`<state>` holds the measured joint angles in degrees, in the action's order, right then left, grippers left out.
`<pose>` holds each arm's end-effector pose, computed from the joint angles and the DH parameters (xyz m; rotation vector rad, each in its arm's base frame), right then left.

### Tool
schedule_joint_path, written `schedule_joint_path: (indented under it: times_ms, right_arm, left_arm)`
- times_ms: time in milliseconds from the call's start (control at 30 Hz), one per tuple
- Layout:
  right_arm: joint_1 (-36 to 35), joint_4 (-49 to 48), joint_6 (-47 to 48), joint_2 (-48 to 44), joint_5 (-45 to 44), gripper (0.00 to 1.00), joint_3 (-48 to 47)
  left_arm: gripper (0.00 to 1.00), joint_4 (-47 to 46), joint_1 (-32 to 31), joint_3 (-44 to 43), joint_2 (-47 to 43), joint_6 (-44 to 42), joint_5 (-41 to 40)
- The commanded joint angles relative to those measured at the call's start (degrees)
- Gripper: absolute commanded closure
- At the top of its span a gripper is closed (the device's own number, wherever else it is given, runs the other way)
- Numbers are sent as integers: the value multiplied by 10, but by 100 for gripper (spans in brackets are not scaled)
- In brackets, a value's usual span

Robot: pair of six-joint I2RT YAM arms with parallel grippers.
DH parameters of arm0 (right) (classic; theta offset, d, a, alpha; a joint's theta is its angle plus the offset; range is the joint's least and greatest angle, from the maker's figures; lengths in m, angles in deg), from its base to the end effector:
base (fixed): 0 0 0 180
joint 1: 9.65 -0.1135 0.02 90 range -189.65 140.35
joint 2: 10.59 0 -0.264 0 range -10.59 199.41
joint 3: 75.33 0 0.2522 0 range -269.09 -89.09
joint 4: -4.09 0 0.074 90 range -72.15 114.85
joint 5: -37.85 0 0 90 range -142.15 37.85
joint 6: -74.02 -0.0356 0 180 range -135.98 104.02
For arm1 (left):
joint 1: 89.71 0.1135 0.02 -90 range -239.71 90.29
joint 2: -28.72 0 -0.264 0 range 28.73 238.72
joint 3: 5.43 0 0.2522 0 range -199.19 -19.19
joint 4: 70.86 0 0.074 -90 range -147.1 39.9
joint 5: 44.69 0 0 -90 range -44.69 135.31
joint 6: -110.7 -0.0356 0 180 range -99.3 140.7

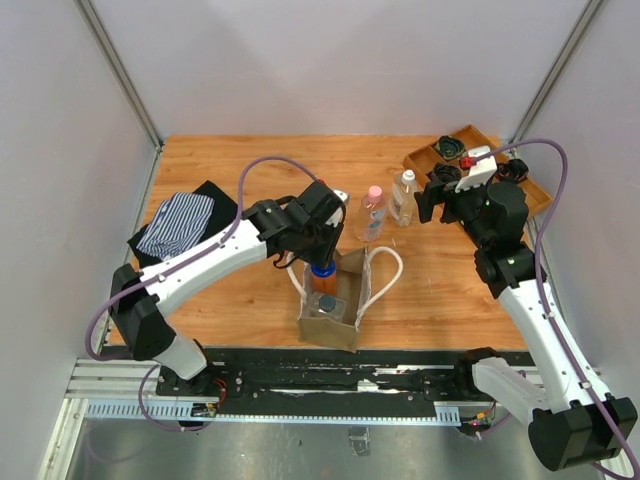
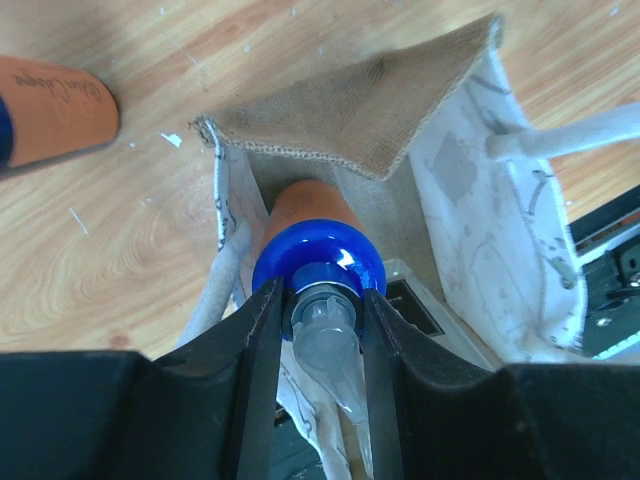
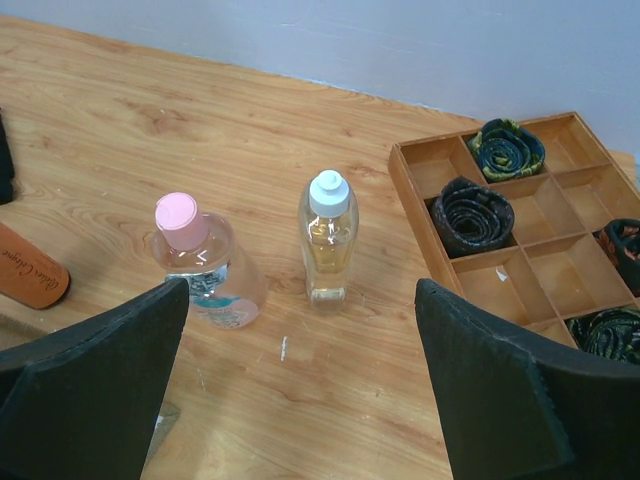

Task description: Take the personal care products out of the canvas bag

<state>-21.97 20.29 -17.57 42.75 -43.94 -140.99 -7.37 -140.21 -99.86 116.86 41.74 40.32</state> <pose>0.2117 0.0514 0.3717 -0.2633 1.6252 0.3029 0.2068 -0.2460 0.3130 0.6301 2.5279 -0.3561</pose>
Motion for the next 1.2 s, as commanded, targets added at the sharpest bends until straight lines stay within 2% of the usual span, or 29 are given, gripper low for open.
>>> schedule_joint_path:
  times_ms: [0,167,300,600,700,800,1000,1167]
  right_arm:
    - [-8,1,-12,-1,20,5,-21]
    - [-14,15,-18,-4,24,9,-21]
    - [-46,28,-21,-9,19,10,-16]
    - [-132,38,-31,-16,19,13,-9]
    - [-175,67,-28,-14,17,19,-30]
    - [-232,98,-24,-10,-7,21,-56]
    - [-325,168,-28,16,-20,31,-94]
    - [-371,230,10,66,14,31,-116]
  left_arm:
    - [96,4,-4,-104,-22,-3,-15]
    - [96,55,-3,-222,-6,0,-31]
    - [97,82,-4,-320,12,0,-58]
    - [99,91,2,-471,73,-29,-176]
    - [100,70,23,-464,97,-36,-190]
    - [99,14,53,-407,100,-39,-188]
    - [100,-88,111,-295,98,-27,-154]
    - [99,-108,145,-274,132,-26,-125]
